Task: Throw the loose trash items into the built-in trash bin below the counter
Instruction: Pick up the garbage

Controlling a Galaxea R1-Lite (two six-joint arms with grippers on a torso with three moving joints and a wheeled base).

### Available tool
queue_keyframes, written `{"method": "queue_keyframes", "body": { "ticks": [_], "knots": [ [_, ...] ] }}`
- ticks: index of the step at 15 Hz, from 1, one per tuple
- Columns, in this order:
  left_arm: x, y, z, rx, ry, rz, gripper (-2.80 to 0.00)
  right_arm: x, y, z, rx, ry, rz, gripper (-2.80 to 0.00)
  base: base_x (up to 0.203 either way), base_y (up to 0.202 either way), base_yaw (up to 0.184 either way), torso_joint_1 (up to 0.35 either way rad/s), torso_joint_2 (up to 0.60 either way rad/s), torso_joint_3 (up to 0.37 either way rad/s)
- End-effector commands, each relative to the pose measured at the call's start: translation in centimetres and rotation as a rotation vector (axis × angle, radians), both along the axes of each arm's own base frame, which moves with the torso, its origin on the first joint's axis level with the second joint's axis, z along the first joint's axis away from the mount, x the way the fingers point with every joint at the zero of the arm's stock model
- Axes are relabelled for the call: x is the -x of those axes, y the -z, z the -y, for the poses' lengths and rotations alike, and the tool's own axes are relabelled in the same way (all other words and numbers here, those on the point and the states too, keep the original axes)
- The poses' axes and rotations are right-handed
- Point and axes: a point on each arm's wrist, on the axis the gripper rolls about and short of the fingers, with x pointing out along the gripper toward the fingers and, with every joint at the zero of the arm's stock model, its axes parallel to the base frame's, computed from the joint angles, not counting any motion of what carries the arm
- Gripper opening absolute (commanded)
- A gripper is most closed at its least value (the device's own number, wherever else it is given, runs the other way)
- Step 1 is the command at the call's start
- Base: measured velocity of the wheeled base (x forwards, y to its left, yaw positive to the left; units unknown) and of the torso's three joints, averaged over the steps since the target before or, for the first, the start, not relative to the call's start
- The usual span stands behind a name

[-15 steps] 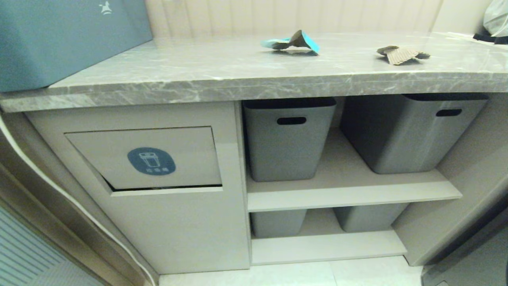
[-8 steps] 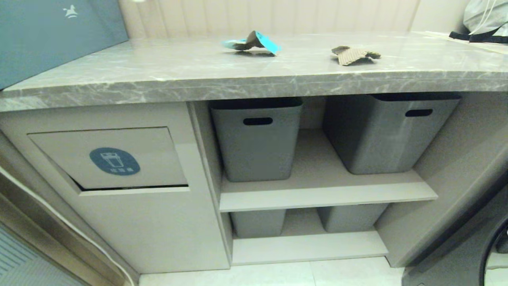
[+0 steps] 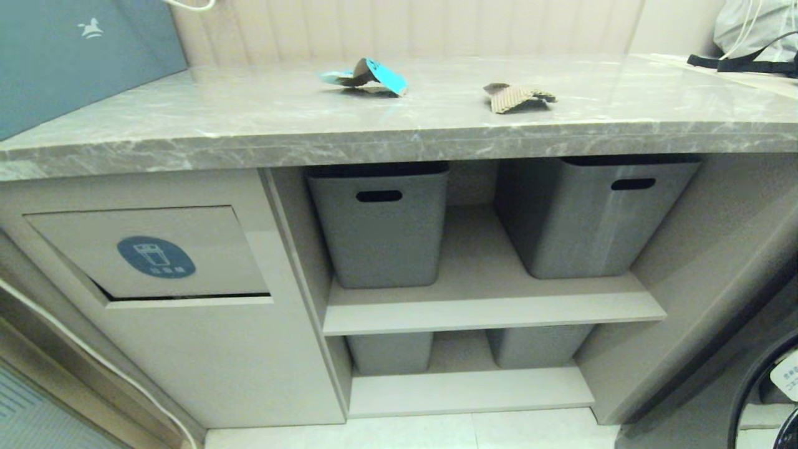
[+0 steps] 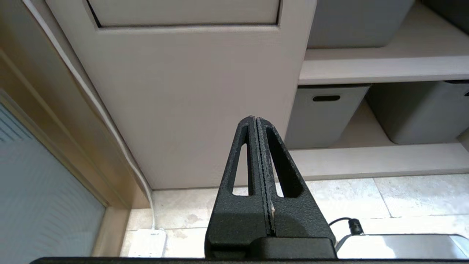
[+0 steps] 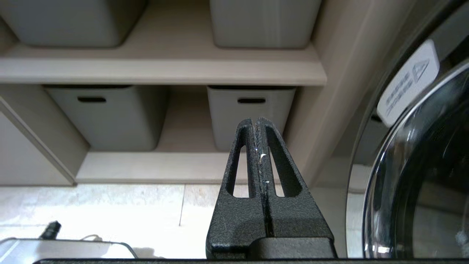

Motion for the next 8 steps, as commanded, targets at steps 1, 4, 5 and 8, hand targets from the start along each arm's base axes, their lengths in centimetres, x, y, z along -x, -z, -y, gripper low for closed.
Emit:
{"method": "queue_keyframes", "body": {
  "ticks": [1,4,5,8],
  "knots": [
    [-0.01,-0.01,0.00,0.000,0.000,-0.001,-2.80,0.01,0.00,0.00,0.001,0.000,0.000,-2.80,0.000,0.000,0.000,0.079,-0.28,-0.256],
    [-0.01,-0.01,0.00,0.000,0.000,-0.001,-2.80,0.01,0.00,0.00,0.001,0.000,0.000,-2.80,0.000,0.000,0.000,0.118,-0.33,-0.287],
    [-0.01,-0.01,0.00,0.000,-0.001,-0.001,-2.80,0.01,0.00,0.00,0.001,-0.003,0.000,-2.80,0.000,0.000,0.000,0.173,-0.60,-0.299],
    [0.00,-0.03,0.00,-0.002,0.000,-0.001,-2.80,0.01,0.00,0.00,0.001,-0.003,0.000,-2.80,0.000,0.000,0.000,0.170,-0.50,-0.290]
  ]
}}
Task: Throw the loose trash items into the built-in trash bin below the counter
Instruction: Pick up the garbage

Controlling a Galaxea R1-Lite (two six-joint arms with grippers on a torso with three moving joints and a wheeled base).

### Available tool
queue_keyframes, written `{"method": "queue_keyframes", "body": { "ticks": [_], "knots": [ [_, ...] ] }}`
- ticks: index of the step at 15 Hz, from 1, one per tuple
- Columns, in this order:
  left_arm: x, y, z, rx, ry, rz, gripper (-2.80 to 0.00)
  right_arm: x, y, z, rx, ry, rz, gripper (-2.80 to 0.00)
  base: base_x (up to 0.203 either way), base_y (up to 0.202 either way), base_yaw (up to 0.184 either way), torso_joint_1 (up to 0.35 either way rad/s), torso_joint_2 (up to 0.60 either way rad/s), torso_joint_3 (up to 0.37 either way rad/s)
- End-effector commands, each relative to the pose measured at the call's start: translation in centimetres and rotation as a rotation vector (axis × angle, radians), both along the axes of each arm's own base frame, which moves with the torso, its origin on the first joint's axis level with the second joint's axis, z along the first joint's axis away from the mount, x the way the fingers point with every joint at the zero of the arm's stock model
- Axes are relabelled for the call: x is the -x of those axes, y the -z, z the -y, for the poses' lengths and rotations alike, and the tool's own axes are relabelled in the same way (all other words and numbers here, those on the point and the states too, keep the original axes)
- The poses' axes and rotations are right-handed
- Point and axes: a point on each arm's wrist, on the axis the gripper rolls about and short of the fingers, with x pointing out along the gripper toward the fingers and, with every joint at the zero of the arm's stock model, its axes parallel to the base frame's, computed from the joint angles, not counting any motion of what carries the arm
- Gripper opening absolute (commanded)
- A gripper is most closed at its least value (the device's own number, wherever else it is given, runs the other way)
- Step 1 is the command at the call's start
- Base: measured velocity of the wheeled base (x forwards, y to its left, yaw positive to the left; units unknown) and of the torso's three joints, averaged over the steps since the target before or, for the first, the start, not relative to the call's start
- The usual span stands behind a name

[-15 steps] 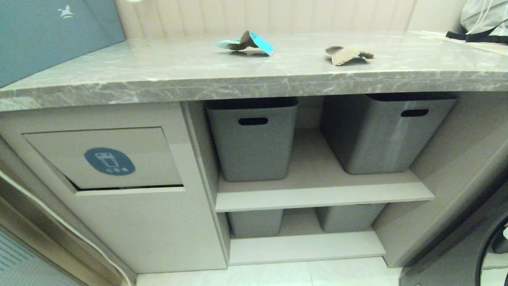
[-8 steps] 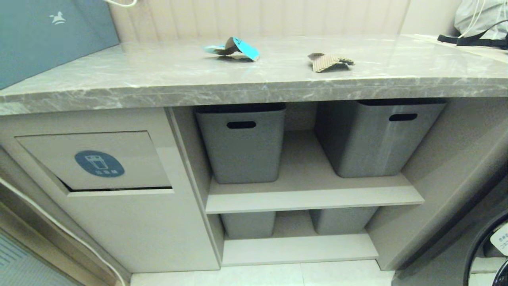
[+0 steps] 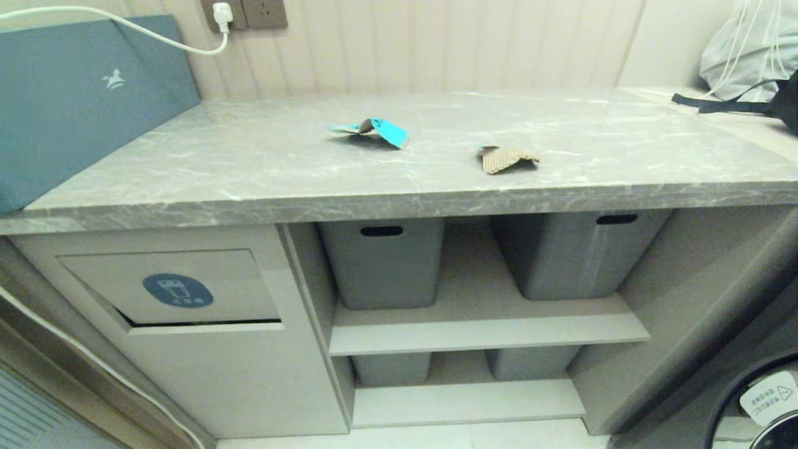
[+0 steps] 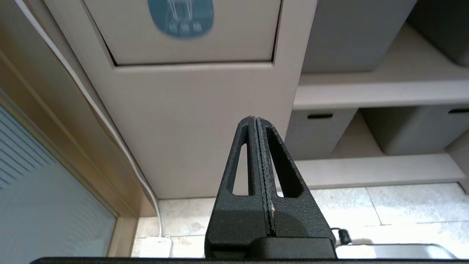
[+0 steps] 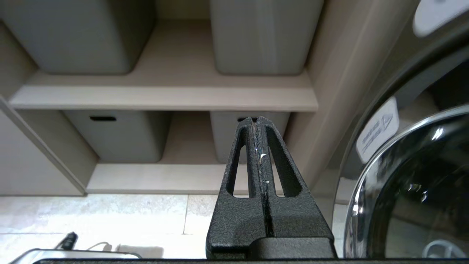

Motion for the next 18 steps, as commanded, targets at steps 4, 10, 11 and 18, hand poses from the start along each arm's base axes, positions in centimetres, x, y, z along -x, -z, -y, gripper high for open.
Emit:
{"method": "queue_keyframes", "body": {
  "ticks": [4,10,11,18],
  "knots": [
    [0.00,-0.03,0.00,0.000,0.000,-0.001,-2.80,0.01,0.00,0.00,0.000,0.000,0.001,-2.80,0.000,0.000,0.000,0.191,-0.48,-0.283],
    [0.00,-0.03,0.00,-0.002,0.000,-0.001,-2.80,0.01,0.00,0.00,0.000,0.000,0.001,-2.80,0.000,0.000,0.000,0.209,-0.49,-0.279],
    [0.00,-0.03,0.00,-0.002,0.000,-0.001,-2.80,0.01,0.00,0.00,0.000,-0.002,0.001,-2.80,0.000,0.000,0.000,0.226,-0.50,-0.279],
    [0.01,-0.05,0.03,-0.031,0.016,-0.001,-2.80,0.01,-0.03,-0.01,0.002,-0.003,0.004,-2.80,0.000,0.000,0.000,0.196,-0.42,-0.229]
  ]
}}
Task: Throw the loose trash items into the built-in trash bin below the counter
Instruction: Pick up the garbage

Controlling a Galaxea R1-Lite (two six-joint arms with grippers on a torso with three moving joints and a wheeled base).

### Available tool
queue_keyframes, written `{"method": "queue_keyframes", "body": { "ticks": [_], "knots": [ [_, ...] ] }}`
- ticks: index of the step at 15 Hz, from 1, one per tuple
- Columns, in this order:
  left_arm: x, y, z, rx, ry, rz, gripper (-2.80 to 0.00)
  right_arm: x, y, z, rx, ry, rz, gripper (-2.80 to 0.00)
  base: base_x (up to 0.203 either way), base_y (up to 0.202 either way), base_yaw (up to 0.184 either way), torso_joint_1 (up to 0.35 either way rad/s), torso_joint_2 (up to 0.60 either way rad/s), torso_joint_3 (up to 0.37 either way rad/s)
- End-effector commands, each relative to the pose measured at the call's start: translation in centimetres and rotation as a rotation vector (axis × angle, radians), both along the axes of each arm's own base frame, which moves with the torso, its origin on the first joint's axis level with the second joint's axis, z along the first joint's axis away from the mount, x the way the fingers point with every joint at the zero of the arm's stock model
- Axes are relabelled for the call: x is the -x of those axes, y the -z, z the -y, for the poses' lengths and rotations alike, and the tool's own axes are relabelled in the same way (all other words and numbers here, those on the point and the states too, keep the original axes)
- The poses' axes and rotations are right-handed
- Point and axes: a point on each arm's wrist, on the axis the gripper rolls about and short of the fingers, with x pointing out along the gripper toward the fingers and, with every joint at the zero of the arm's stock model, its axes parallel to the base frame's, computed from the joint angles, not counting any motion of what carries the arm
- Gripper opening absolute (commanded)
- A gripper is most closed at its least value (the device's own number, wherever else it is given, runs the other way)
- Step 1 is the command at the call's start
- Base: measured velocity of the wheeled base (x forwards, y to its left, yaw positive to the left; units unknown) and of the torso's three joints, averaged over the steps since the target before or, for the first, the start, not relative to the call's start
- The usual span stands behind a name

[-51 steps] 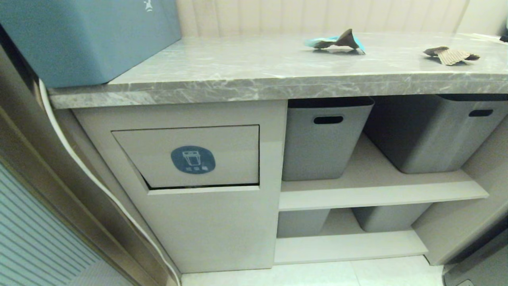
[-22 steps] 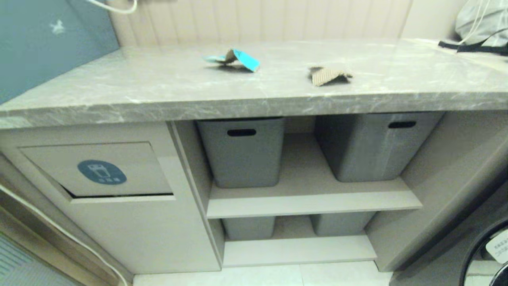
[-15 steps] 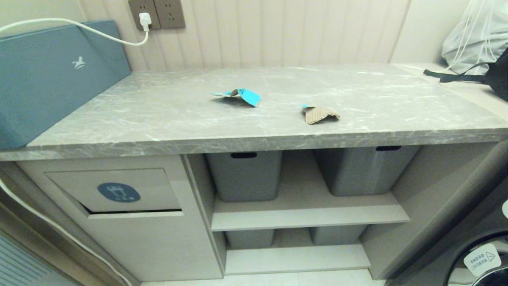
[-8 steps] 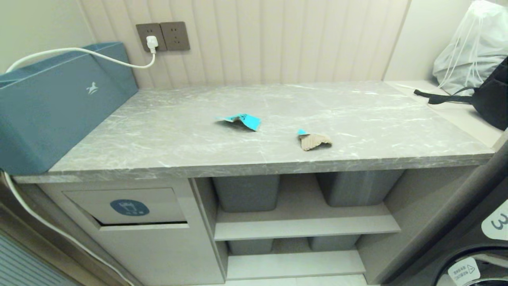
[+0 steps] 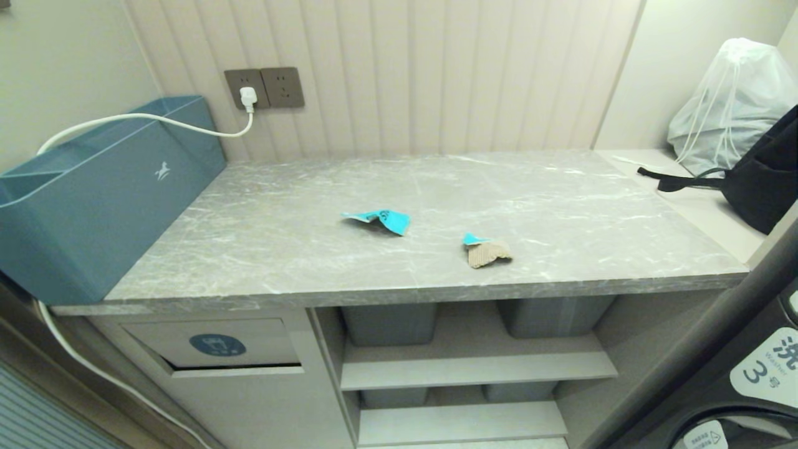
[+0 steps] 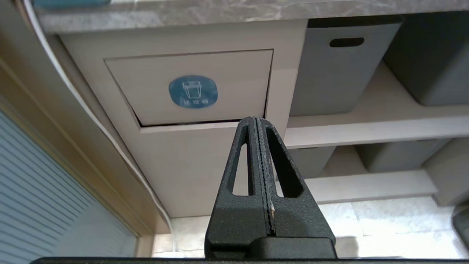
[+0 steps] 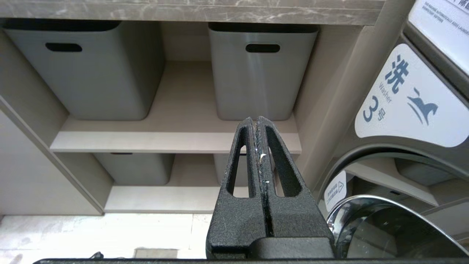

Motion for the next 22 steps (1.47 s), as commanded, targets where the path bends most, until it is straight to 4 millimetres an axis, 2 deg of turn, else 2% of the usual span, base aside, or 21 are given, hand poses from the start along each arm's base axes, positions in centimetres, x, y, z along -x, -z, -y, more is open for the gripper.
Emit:
{"method": "queue_keyframes", "body": {
  "ticks": [1,3,5,7,9,11,12,13,16,17,20,22],
  "knots": [
    [0.1,-0.4,0.0,-0.005,0.008,0.013,-2.80,0.0,0.0,0.0,0.003,-0.003,0.001,-2.80,0.000,0.000,0.000,0.037,-0.07,-0.046],
    [0.2,-3.1,0.1,0.013,0.038,0.035,-2.80,0.0,0.0,0.0,0.000,-0.001,0.001,-2.80,0.000,0.000,0.000,0.019,-0.04,-0.015],
    [-1.3,-6.8,0.1,0.038,0.088,-0.022,-2.80,0.0,0.0,0.0,0.006,-0.002,0.001,-2.80,0.000,0.000,0.000,0.000,0.00,0.000],
    [-4.7,-10.9,0.4,0.118,0.154,-0.106,-2.80,0.0,0.0,0.0,0.005,-0.005,0.001,-2.80,0.000,0.000,0.000,0.000,0.00,0.000],
    [-9.1,-14.2,0.8,0.244,0.231,-0.186,-2.80,0.0,0.0,0.0,0.005,-0.004,0.001,-2.80,0.000,0.000,0.000,0.000,0.00,0.000],
    [-13.5,-15.9,1.6,0.376,0.342,-0.241,-2.80,0.0,0.0,0.0,0.006,-0.005,0.001,-2.80,0.000,0.000,0.000,0.000,0.00,0.000],
    [-15.4,-16.6,2.5,0.428,0.422,-0.260,-2.80,0.0,0.0,0.0,-0.001,-0.002,0.001,-2.80,0.000,0.000,0.000,0.000,0.00,0.000],
    [-16.5,-17.2,3.8,0.468,0.524,-0.281,-2.80,0.0,0.0,0.0,-0.005,0.000,0.000,-2.80,0.000,0.000,0.000,0.000,0.00,0.000],
    [-17.4,-19.6,7.9,0.614,0.764,-0.349,-2.80,0.0,0.0,0.0,-0.003,-0.001,0.001,-2.80,0.000,0.000,0.000,0.000,0.00,0.000],
    [-18.1,-20.2,9.1,0.661,0.788,-0.379,0.00,0.0,0.0,0.0,0.000,-0.001,0.001,-2.80,0.000,0.000,0.000,0.000,0.00,0.000],
    [-23.3,-21.3,13.6,0.841,0.637,-0.422,0.00,0.0,0.0,0.0,0.000,-0.001,0.001,-2.80,0.000,0.000,0.000,0.000,0.00,0.000],
    [-27.7,-22.0,16.6,0.986,0.509,-0.403,0.00,0.0,0.0,0.0,-0.003,-0.002,0.001,-2.80,0.000,0.000,0.000,0.000,0.00,0.000]
  ]
}}
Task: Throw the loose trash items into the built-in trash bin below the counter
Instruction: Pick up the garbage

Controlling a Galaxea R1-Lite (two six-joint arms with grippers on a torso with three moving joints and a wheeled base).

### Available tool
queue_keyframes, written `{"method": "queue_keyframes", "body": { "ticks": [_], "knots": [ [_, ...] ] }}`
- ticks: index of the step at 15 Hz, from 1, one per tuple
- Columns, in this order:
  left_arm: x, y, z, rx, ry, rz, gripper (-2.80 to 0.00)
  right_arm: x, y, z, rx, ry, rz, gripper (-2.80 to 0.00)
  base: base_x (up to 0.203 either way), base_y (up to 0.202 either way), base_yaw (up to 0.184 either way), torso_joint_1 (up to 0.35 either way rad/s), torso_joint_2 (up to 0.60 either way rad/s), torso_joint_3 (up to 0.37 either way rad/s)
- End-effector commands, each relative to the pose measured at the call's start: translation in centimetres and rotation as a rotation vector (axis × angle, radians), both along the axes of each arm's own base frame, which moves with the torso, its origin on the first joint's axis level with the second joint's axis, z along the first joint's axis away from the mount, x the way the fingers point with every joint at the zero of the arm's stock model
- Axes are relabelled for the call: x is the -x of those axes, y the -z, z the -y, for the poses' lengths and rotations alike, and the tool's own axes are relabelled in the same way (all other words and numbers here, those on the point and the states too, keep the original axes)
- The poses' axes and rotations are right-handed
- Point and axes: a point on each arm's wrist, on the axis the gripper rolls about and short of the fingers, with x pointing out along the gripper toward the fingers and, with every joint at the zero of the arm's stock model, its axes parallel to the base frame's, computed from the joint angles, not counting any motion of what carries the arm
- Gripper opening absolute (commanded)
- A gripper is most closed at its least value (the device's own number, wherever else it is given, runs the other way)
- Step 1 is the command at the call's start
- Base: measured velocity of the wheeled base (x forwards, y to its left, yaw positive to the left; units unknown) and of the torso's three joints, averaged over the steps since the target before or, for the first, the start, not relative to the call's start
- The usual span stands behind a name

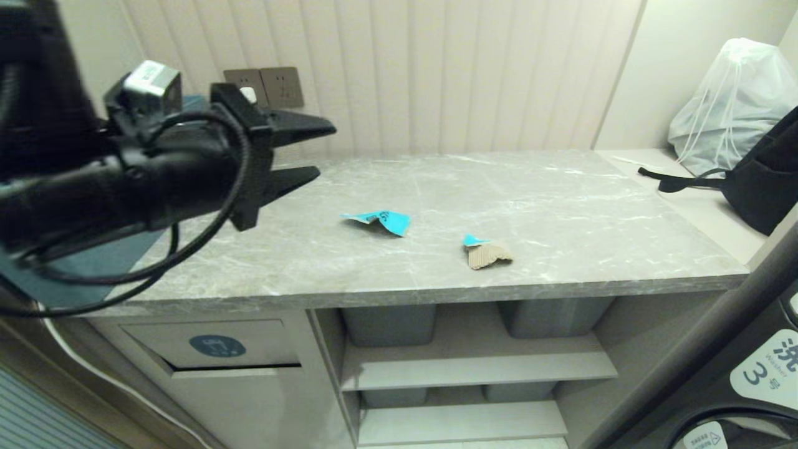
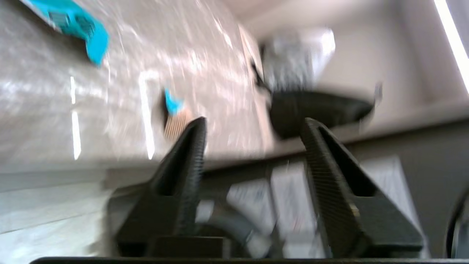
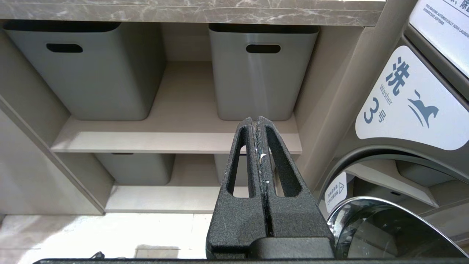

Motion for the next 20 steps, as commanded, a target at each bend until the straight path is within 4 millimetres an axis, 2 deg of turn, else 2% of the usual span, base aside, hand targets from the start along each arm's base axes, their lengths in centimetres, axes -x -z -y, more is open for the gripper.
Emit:
{"method": "queue_keyframes", "body": {
  "ticks": [1,3,5,10,14,17,20],
  "knots": [
    [-5.2,2.5,3.7,0.012,-0.079,-0.123,0.00,0.0,0.0,0.0,-0.002,0.000,0.001,-2.80,0.000,0.000,0.000,0.000,0.00,0.000],
    [-8.6,4.6,6.0,0.019,-0.177,-0.194,0.00,0.0,0.0,0.0,-0.005,0.000,0.001,-2.80,0.000,0.000,0.000,0.000,0.00,0.000],
    [-10.8,6.3,7.4,0.012,-0.248,-0.265,0.00,0.0,0.0,0.0,-0.005,-0.002,0.001,-2.80,0.000,0.000,0.000,0.000,0.00,0.000],
    [-14.0,6.5,9.0,0.077,-0.359,-0.332,0.00,0.0,0.0,0.0,-0.004,-0.001,0.001,-2.80,0.000,0.000,0.000,0.000,0.00,0.000],
    [-15.2,8.3,9.5,0.022,-0.385,-0.404,0.00,0.0,0.0,0.0,-0.004,-0.002,0.001,-2.80,0.000,0.000,0.000,0.000,0.00,0.000],
    [-15.3,8.3,9.1,0.025,-0.399,-0.425,0.00,0.0,0.0,0.0,-0.005,-0.001,0.002,-2.80,0.000,0.000,0.000,0.000,0.00,0.000],
    [-16.7,8.4,9.4,0.100,-0.409,-0.437,0.00,0.0,0.0,0.0,-0.005,0.000,0.001,-2.80,0.000,0.000,0.000,0.000,0.00,0.000]
  ]
}}
